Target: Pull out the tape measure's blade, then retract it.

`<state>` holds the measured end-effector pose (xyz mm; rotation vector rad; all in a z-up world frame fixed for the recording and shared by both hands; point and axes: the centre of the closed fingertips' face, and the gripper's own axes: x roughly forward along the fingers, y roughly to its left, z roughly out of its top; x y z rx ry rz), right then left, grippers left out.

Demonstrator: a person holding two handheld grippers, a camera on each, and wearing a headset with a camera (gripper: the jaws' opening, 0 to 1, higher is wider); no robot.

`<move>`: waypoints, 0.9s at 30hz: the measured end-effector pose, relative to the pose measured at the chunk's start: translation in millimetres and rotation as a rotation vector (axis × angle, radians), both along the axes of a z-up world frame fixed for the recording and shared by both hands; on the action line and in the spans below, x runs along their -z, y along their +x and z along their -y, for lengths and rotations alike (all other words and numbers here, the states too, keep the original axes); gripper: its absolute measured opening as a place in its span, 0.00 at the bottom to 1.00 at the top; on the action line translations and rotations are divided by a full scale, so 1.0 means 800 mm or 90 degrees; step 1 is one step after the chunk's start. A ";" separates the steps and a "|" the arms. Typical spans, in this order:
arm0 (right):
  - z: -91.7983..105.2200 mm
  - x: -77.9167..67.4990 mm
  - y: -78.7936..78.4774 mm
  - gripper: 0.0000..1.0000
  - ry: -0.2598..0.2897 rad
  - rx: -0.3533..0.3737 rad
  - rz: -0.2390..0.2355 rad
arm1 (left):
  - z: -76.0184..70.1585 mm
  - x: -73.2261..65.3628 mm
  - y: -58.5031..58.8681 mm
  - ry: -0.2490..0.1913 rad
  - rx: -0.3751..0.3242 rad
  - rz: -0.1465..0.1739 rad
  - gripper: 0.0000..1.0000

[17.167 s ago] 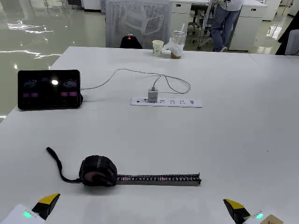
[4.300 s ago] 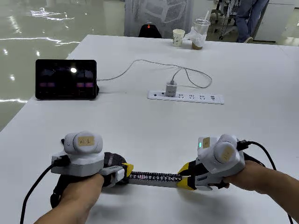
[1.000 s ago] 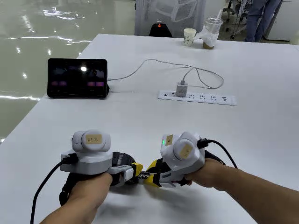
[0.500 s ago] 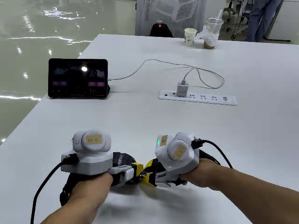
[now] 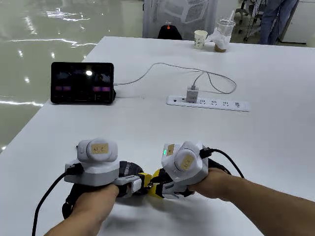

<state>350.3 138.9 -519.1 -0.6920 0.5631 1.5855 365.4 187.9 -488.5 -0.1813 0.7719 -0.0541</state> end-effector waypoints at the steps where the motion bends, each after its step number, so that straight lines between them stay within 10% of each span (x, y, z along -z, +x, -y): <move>1: 0.000 0.000 0.000 0.12 0.000 0.000 0.000 | 0.000 0.000 0.000 0.000 0.000 0.000 0.59; 27: 0.011 0.000 0.003 0.15 -0.006 0.022 0.000 | 0.000 0.000 0.000 0.008 0.022 0.000 0.63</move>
